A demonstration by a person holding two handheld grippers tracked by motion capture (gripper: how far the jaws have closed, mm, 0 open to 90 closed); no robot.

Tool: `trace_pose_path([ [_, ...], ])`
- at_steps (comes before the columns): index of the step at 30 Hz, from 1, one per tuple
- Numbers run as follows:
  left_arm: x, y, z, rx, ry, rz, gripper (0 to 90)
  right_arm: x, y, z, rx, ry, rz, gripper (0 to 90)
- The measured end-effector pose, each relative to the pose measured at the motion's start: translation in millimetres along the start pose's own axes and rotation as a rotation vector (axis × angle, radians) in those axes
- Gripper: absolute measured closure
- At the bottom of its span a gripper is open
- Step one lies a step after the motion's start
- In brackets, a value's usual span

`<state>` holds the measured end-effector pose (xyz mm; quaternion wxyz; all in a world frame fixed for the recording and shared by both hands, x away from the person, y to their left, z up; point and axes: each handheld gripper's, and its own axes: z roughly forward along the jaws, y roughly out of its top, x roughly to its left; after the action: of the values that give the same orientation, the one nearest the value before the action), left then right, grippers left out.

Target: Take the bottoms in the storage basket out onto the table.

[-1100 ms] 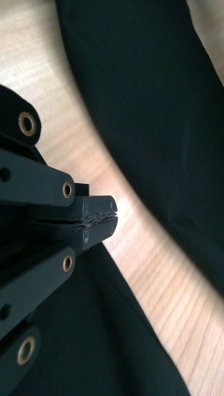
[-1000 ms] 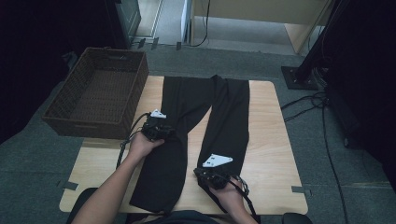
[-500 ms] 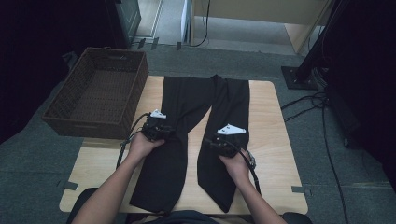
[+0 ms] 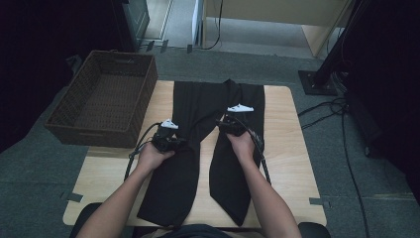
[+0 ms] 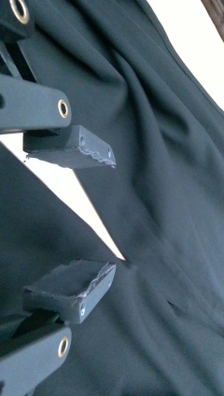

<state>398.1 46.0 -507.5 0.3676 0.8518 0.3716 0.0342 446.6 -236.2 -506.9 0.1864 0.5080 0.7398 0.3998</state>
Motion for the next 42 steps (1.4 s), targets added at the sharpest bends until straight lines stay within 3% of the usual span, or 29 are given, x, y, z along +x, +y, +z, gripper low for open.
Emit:
trace_pose_path([
  [7,-2.6,-2.6,0.3,-0.011,-0.012,-0.001,89.3,-3.3,15.2,27.3,0.026,-0.073,-0.011,35.1],
  [10,-5.0,-4.0,0.1,-0.016,-0.013,-0.003,89.2,-3.5,16.0,36.0,0.05,-0.079,-0.005,35.0],
  [20,-9.9,-6.6,0.0,-0.021,-0.015,0.005,89.2,4.1,17.5,46.6,0.047,-0.105,-0.05,35.6],
  [26,-10.2,-6.6,0.3,-0.023,-0.013,0.009,89.1,7.0,18.0,47.4,0.039,-0.093,-0.063,47.0],
  [34,-10.3,-7.1,-0.1,-0.024,-0.011,0.016,87.7,16.7,13.7,43.5,0.03,-0.088,-0.098,86.9],
  [38,-10.0,-6.9,-0.6,-0.028,-0.014,0.01,82.6,15.0,11.4,39.9,0.034,-0.074,-0.119,89.0],
  [40,-9.4,-6.3,-1.8,-0.022,-0.018,0.0,79.0,11.4,9.2,35.7,0.037,-0.049,-0.072,89.3],
  [42,-7.8,-5.5,-3.0,-0.018,-0.027,-0.011,75.6,9.6,6.2,29.6,0.047,-0.033,-0.078,89.4],
])
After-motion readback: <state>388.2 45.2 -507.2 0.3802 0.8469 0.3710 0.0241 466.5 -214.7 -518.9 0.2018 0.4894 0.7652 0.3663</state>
